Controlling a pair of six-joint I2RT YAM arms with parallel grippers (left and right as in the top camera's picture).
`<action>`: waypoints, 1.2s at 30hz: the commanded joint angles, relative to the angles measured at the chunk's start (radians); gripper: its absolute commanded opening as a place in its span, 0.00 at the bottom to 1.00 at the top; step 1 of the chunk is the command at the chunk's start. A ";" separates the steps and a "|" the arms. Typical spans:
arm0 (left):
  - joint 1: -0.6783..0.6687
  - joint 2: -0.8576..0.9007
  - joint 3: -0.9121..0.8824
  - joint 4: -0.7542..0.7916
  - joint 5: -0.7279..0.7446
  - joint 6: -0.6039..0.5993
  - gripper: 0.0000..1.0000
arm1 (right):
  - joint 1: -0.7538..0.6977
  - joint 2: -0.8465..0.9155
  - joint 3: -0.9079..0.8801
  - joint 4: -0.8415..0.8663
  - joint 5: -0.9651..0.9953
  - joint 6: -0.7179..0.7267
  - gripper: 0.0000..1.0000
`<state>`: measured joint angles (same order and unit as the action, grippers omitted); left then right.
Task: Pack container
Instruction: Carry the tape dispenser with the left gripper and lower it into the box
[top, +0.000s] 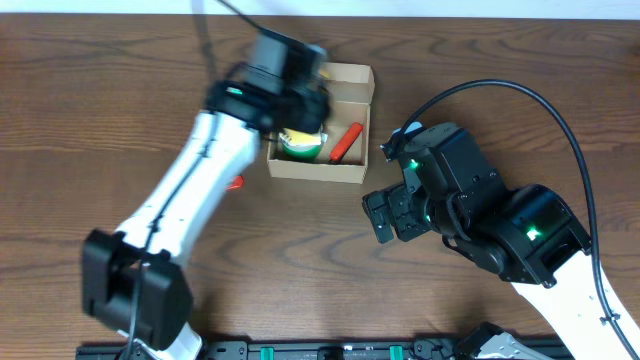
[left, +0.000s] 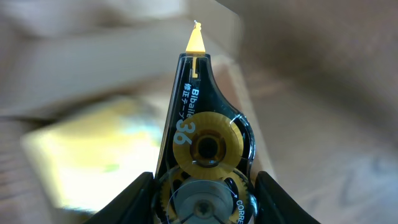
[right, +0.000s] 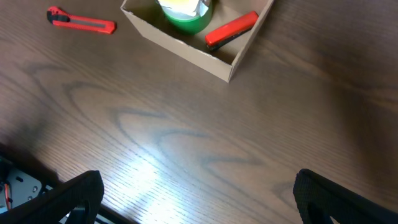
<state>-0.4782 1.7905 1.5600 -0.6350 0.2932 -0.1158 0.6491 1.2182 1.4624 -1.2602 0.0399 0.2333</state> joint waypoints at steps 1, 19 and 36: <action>-0.054 0.056 -0.002 0.012 0.005 -0.050 0.19 | -0.006 -0.001 -0.001 -0.001 0.000 -0.010 0.99; -0.072 0.168 -0.002 0.063 -0.119 -0.090 0.46 | -0.006 -0.001 -0.001 -0.001 0.000 -0.010 0.99; -0.072 0.148 0.022 0.067 -0.101 -0.091 0.57 | -0.006 -0.001 -0.001 -0.001 0.000 -0.010 0.99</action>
<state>-0.5533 1.9419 1.5600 -0.5461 0.1848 -0.2100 0.6491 1.2182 1.4624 -1.2602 0.0399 0.2333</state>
